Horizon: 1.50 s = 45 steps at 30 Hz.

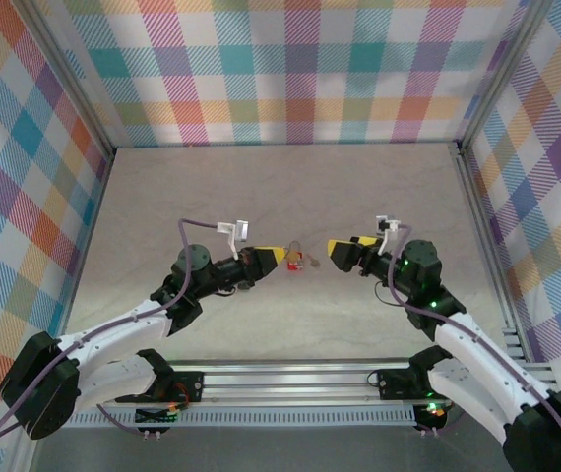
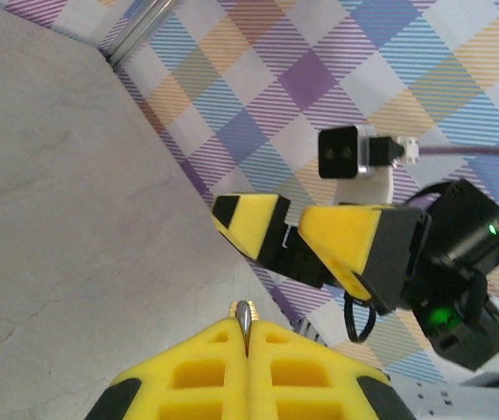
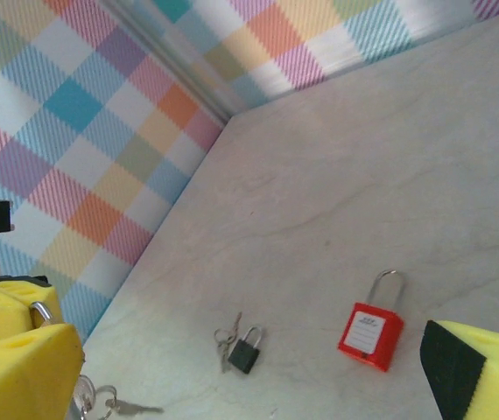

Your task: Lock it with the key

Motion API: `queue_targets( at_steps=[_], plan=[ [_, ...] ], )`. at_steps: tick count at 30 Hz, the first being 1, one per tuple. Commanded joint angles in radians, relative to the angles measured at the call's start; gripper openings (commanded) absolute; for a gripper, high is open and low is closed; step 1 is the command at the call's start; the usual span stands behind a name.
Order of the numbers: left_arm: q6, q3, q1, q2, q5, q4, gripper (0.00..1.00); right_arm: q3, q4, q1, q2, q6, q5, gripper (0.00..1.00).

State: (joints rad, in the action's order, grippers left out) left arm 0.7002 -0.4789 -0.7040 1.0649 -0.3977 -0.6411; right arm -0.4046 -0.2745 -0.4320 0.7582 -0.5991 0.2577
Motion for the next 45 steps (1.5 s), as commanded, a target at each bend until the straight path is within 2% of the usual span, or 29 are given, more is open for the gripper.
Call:
queue_targets(
  at_steps=[1,7,14,18,23,30,37,42,45],
  plan=[
    [0.031,-0.042,0.009,0.028,0.030,-0.043,0.00,0.044,-0.062,0.002,-0.071,-0.027,-0.120,0.99],
    [0.099,-0.060,0.011,0.103,0.039,-0.116,0.00,0.102,-0.039,0.003,-0.157,-0.046,-0.150,0.99],
    [0.150,-0.101,0.009,0.192,0.020,-0.190,0.00,0.155,-0.113,0.003,-0.149,-0.101,-0.094,0.99],
    [0.205,-0.126,0.009,0.264,-0.004,-0.265,0.00,0.171,-0.227,0.003,-0.068,-0.146,-0.011,0.91],
    [0.274,-0.141,0.009,0.353,-0.027,-0.376,0.00,0.168,-0.349,0.003,0.046,-0.178,0.094,0.86],
    [0.315,-0.145,0.006,0.403,-0.035,-0.447,0.00,0.161,-0.489,0.003,0.146,-0.200,0.125,0.77],
    [0.332,-0.133,0.005,0.420,-0.044,-0.487,0.00,0.123,-0.546,0.003,0.233,-0.218,0.169,0.67],
    [0.335,-0.116,0.005,0.420,-0.049,-0.502,0.00,0.083,-0.558,0.003,0.271,-0.208,0.197,0.54],
    [0.334,-0.106,0.005,0.418,-0.049,-0.504,0.00,0.059,-0.545,0.003,0.274,-0.196,0.218,0.50]
  ],
)
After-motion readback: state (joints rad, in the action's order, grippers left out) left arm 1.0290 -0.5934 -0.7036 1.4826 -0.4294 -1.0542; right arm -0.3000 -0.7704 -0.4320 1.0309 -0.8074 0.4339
